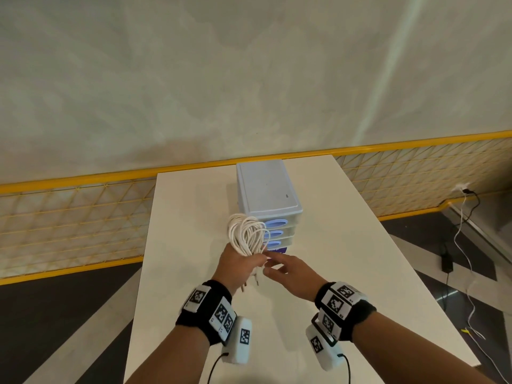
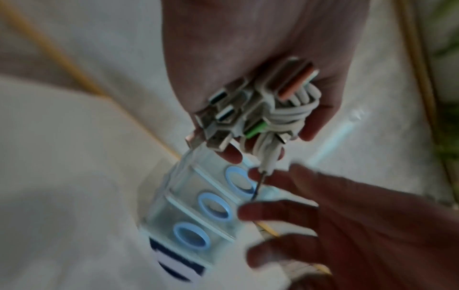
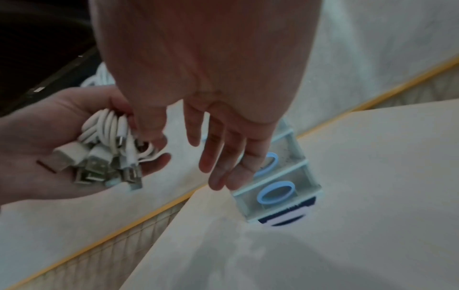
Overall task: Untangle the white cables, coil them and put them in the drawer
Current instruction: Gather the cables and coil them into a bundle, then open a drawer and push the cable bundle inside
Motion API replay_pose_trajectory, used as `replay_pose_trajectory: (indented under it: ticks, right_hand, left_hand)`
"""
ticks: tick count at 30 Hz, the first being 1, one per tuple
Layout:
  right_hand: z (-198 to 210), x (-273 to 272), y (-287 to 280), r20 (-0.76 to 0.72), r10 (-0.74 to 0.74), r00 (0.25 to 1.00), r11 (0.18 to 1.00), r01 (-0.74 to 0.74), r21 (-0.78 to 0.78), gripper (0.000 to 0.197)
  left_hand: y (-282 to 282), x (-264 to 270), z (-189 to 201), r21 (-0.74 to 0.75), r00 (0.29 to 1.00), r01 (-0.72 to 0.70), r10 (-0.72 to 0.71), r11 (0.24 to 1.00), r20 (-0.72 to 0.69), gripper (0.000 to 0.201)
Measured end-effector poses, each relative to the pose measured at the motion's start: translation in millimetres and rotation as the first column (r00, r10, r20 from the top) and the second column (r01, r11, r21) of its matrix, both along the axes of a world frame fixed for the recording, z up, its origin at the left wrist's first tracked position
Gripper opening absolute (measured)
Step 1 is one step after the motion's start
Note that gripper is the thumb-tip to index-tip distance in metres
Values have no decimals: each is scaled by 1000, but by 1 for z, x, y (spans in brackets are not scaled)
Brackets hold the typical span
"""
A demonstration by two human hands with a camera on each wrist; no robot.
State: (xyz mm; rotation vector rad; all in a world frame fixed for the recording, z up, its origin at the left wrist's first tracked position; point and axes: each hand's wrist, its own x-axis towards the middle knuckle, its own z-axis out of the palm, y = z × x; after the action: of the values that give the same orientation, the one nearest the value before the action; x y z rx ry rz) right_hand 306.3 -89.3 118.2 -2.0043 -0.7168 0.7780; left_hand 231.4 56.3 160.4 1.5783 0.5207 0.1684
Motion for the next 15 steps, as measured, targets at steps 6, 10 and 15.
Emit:
replay_pose_trajectory:
  ticks: [6, 10, 15]
  right_hand:
    - [-24, 19, -5, -307, -376, 874, 927, 356, -122, 30]
    - [-34, 34, 4, -391, -479, 786, 872, 476, -113, 18]
    - [-60, 59, 37, -722, -535, 439, 675, 735, -54, 13]
  left_hand:
    - [24, 28, -1, 347, 987, -55, 102, 936, -120, 20]
    - [40, 46, -7, 596, 982, -105, 178, 796, -65, 14]
    - [49, 59, -22, 626, 991, -123, 131, 770, 33, 6]
